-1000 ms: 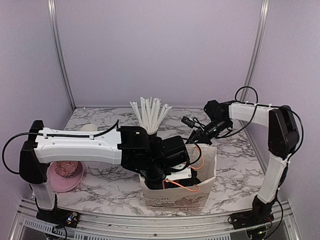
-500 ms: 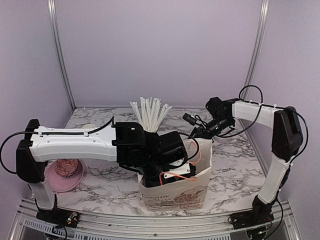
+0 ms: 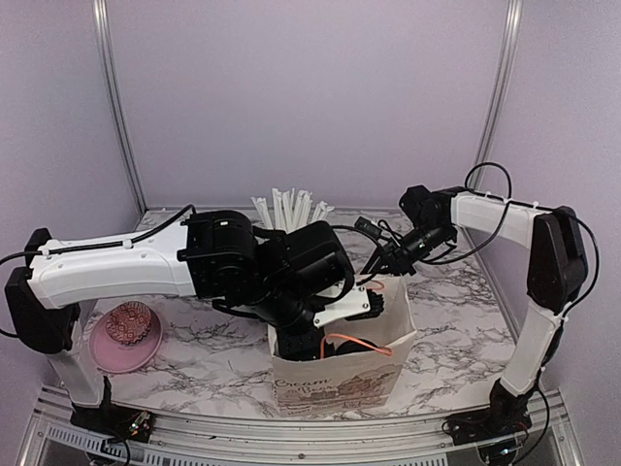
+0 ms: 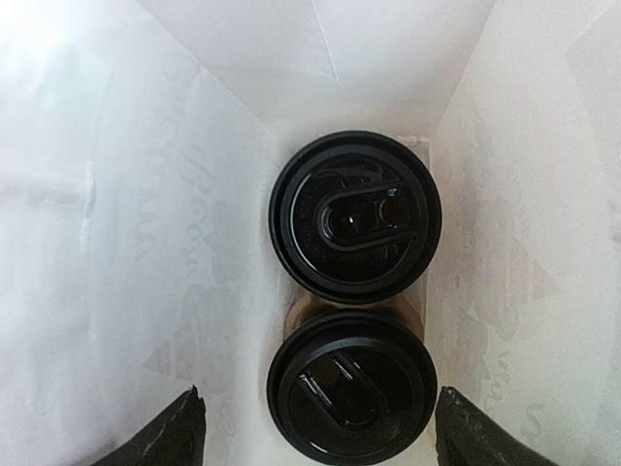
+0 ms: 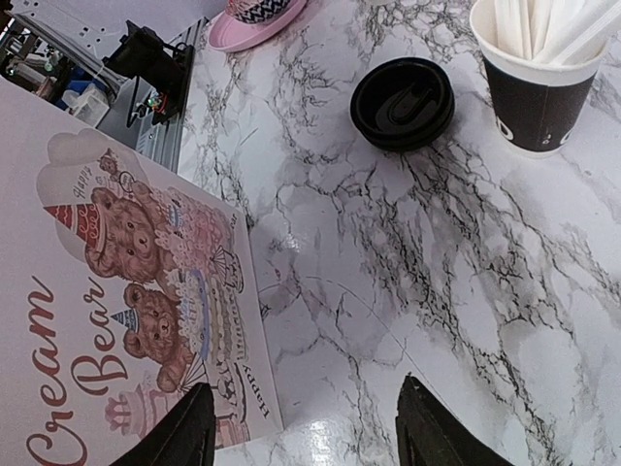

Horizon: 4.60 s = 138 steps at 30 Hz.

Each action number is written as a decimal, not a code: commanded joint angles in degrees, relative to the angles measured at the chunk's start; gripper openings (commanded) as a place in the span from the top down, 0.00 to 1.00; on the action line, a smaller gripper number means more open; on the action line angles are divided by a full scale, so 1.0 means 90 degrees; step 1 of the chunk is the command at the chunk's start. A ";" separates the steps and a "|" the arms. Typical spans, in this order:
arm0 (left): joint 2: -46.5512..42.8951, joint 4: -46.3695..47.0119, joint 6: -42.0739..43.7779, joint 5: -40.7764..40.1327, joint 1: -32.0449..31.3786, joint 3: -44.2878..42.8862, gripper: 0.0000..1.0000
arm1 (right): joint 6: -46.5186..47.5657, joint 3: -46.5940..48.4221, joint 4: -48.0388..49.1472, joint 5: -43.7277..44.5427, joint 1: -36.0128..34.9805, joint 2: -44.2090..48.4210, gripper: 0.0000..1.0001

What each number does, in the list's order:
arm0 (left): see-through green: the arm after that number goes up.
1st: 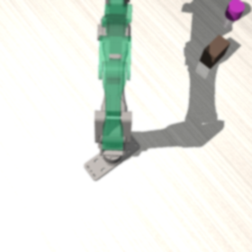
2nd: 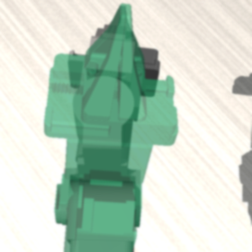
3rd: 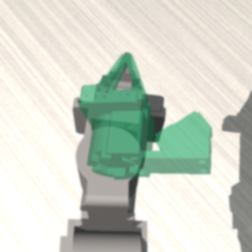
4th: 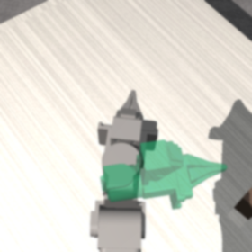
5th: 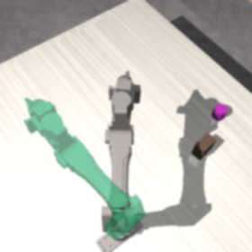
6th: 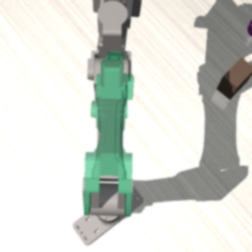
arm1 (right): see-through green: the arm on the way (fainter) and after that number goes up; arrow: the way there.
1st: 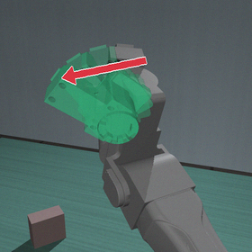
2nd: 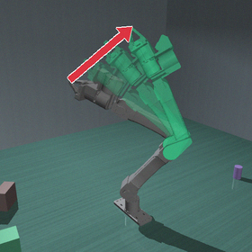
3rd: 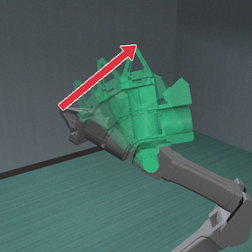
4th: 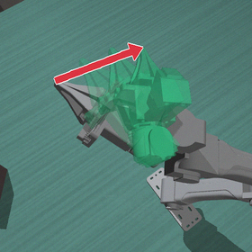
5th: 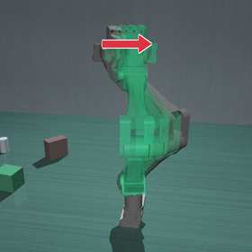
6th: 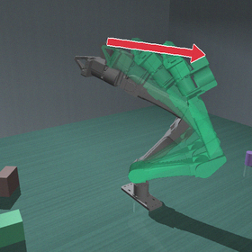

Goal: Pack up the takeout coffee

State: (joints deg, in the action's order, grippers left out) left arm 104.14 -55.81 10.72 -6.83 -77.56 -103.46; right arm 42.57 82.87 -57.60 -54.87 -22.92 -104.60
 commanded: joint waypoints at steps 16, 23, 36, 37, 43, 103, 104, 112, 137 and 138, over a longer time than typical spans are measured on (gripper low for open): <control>-0.1044 0.0190 0.0350 -0.0428 0.0009 -0.1003 0.21 | 0.0221 0.0805 -0.0741 0.0133 -0.0022 0.0305 0.38; -0.1582 0.0650 0.0473 -0.1180 0.0055 -0.1160 0.25 | 0.0062 0.1069 -0.0686 0.0183 -0.0012 0.0486 0.39; -0.1865 0.1165 -0.1250 -0.2462 0.2775 -0.0075 0.45 | -0.0761 0.1421 0.0219 0.0766 0.0556 0.1325 0.46; -0.1831 0.1272 -0.1518 -0.2266 0.3066 0.0013 0.45 | -0.0872 0.1298 0.0391 0.0799 0.0641 0.1398 0.45; -0.1568 0.2801 -0.2592 -0.0387 0.4316 0.0715 0.51 | -0.1121 0.1187 0.0612 0.0926 0.0866 0.1544 0.43; 0.0377 0.4111 -0.3645 0.0816 0.5322 0.0744 0.71 | -0.1180 0.0785 0.0768 0.0814 0.0865 0.1564 0.44; 0.0382 0.4106 -0.3648 0.0819 0.5310 0.0739 0.73 | -0.1181 0.0784 0.0770 0.0807 0.0866 0.1559 0.44; 0.0473 0.4081 -0.3655 0.0932 0.5317 0.0731 0.76 | -0.1180 0.0783 0.0780 0.0784 0.0863 0.1544 0.45; -0.1738 0.3678 -0.3110 -0.0009 0.5065 0.0694 1.00 | -0.1154 0.0958 0.0740 0.0790 0.0862 0.1314 0.46; -0.1899 0.3681 -0.3035 -0.0015 0.5013 0.0703 1.00 | -0.1147 0.0979 0.0729 0.0794 0.0866 0.1301 0.46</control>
State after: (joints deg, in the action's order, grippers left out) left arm 92.12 -21.41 -19.22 -4.89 -31.48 -96.64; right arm 32.53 89.76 -51.40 -47.24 -15.14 -91.74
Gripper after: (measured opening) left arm 0.008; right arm 0.543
